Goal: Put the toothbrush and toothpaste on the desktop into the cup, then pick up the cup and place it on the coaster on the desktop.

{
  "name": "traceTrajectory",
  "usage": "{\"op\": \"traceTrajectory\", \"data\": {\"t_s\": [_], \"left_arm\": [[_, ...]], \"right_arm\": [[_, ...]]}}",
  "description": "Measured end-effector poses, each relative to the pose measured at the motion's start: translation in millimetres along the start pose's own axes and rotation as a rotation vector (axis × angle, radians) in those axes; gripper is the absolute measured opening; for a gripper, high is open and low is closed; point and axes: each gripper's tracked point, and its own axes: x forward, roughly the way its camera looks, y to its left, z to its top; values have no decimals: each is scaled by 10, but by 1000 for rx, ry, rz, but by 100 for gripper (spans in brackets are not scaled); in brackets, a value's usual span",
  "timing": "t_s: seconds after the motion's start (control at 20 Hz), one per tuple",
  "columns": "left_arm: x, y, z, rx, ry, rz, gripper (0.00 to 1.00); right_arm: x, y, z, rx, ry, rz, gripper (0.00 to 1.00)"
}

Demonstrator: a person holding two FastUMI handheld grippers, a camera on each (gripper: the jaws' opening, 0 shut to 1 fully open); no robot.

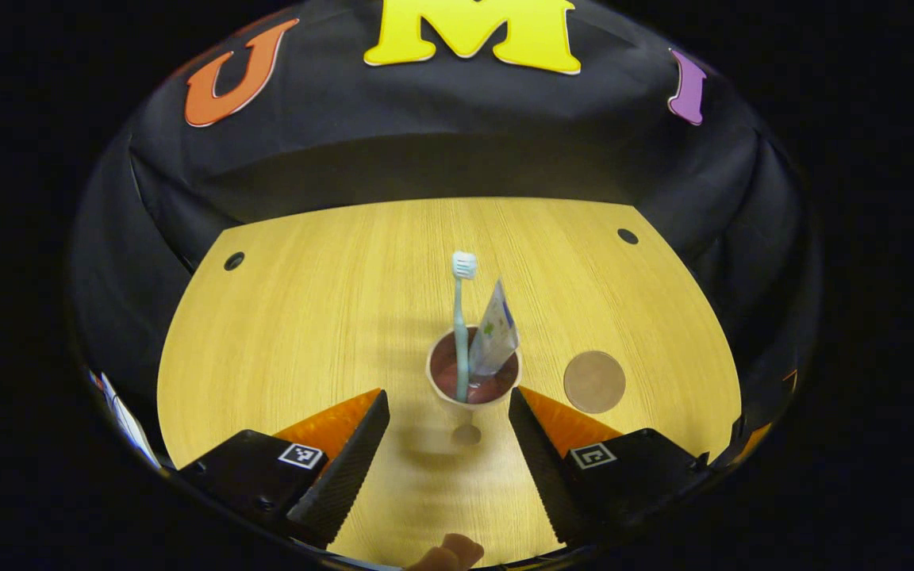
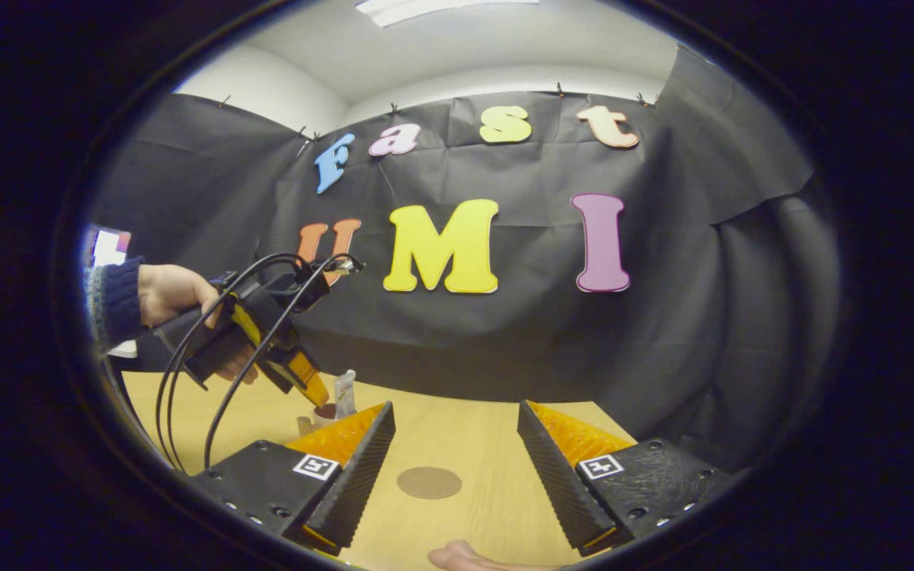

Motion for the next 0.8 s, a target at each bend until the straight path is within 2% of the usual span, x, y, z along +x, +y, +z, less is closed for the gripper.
{"op": "traceTrajectory", "data": {"t_s": [0.2,0.45,0.6,0.7,0.75,0.8], "left_arm": [[131,1,-111,7,88,32,91],[276,-210,-335,-4,208,-21,92],[406,-216,-397,3,256,16,91],[458,-278,-439,-20,296,7,82],[470,-314,-456,-22,313,-1,72],[476,-328,-456,-13,322,1,74]], "right_arm": [[22,-39,-9,60,7,7,93],[79,-151,-136,8,38,24,94],[105,-192,-244,-32,66,4,94],[109,-205,-271,-66,65,-2,94],[118,-236,-287,-77,73,-8,94],[129,-265,-319,-80,76,-10,94]]}}
